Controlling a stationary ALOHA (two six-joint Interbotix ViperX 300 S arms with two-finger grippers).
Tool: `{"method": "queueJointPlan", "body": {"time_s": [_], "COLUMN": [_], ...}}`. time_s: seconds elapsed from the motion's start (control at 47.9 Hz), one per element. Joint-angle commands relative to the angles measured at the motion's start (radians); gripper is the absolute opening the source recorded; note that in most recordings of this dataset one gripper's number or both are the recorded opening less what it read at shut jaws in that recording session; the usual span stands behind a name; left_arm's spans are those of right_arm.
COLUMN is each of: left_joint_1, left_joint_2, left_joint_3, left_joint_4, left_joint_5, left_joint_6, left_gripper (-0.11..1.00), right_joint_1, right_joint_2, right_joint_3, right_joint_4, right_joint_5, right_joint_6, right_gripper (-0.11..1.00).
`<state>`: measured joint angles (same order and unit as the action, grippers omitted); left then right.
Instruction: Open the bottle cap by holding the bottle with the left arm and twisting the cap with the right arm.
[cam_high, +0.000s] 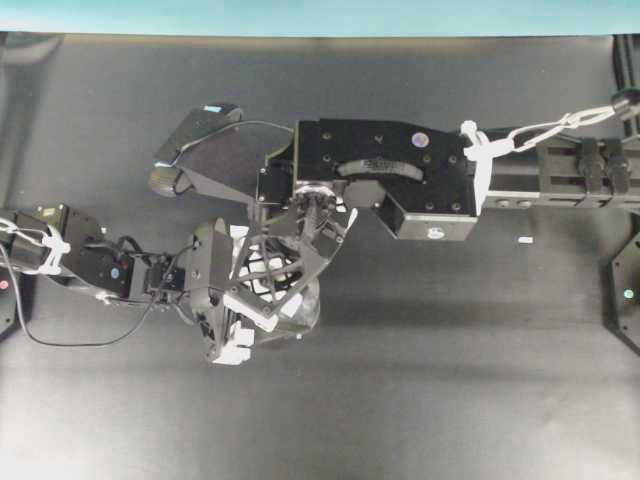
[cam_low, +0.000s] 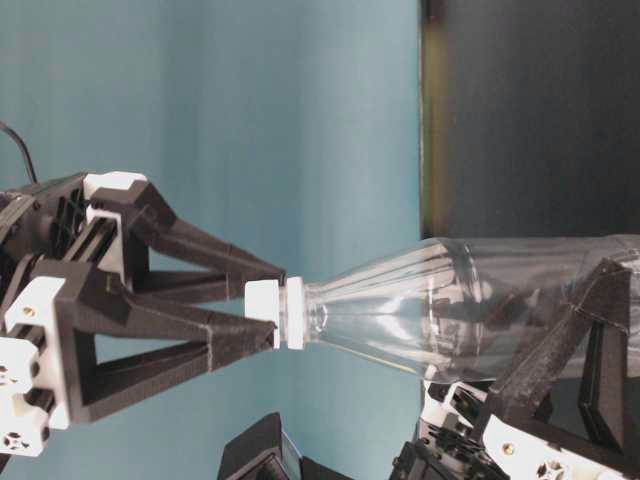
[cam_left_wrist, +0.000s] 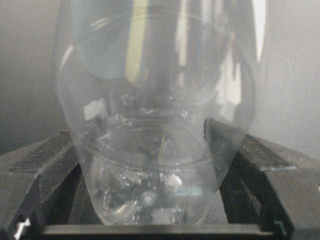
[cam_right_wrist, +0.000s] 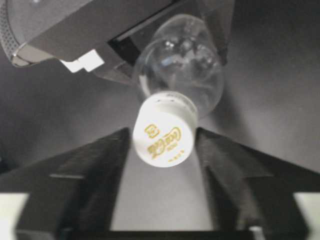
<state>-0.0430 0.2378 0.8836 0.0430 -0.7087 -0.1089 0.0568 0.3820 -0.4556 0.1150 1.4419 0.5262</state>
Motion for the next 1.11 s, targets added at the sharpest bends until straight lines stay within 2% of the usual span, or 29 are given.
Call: {"method": "queueJointPlan", "body": {"time_s": [0.0,0.042,0.104,0.188,0.355,0.542,0.772,0.96,1.085], "left_joint_1": [-0.003,-0.003,-0.003,-0.005,-0.003,-0.005,-0.009,-0.011,-0.011], "left_joint_2": [0.002,0.002,0.002,0.002,0.002,0.002,0.002,0.002,0.003], "left_joint_3": [-0.002,-0.003,-0.003,-0.002,-0.003,-0.005,-0.005,-0.005,-0.008], "left_joint_4": [0.002,0.002,0.002,0.002,0.002,0.002,0.002,0.002,0.002], "left_joint_5": [0.006,0.006,0.005,0.006,0.006,0.02,0.029,0.029,0.029], "left_joint_6": [-0.003,-0.003,-0.003,-0.003,-0.003,-0.003,-0.003,-0.003,-0.003], "left_gripper": [0.82,0.82,0.82,0.82,0.82,0.82,0.82,0.82,0.82], "right_joint_1": [0.005,0.005,0.003,0.002,-0.003,-0.003,0.003,0.005,-0.002], "right_joint_2": [-0.003,0.0,-0.002,-0.002,0.0,0.0,-0.003,-0.009,-0.012], "right_joint_3": [-0.008,-0.009,-0.011,-0.011,-0.017,-0.017,-0.006,0.003,0.014], "right_joint_4": [-0.003,-0.003,-0.005,-0.005,-0.005,-0.005,-0.005,-0.005,-0.005], "right_joint_5": [-0.002,0.002,0.008,0.02,0.054,0.051,0.035,-0.002,-0.009], "right_joint_6": [-0.014,-0.018,-0.028,-0.077,-0.267,-0.577,-0.894,-1.042,-1.092], "right_gripper": [0.41,0.37,0.37,0.37,0.37,0.37,0.37,0.37,0.37]}}
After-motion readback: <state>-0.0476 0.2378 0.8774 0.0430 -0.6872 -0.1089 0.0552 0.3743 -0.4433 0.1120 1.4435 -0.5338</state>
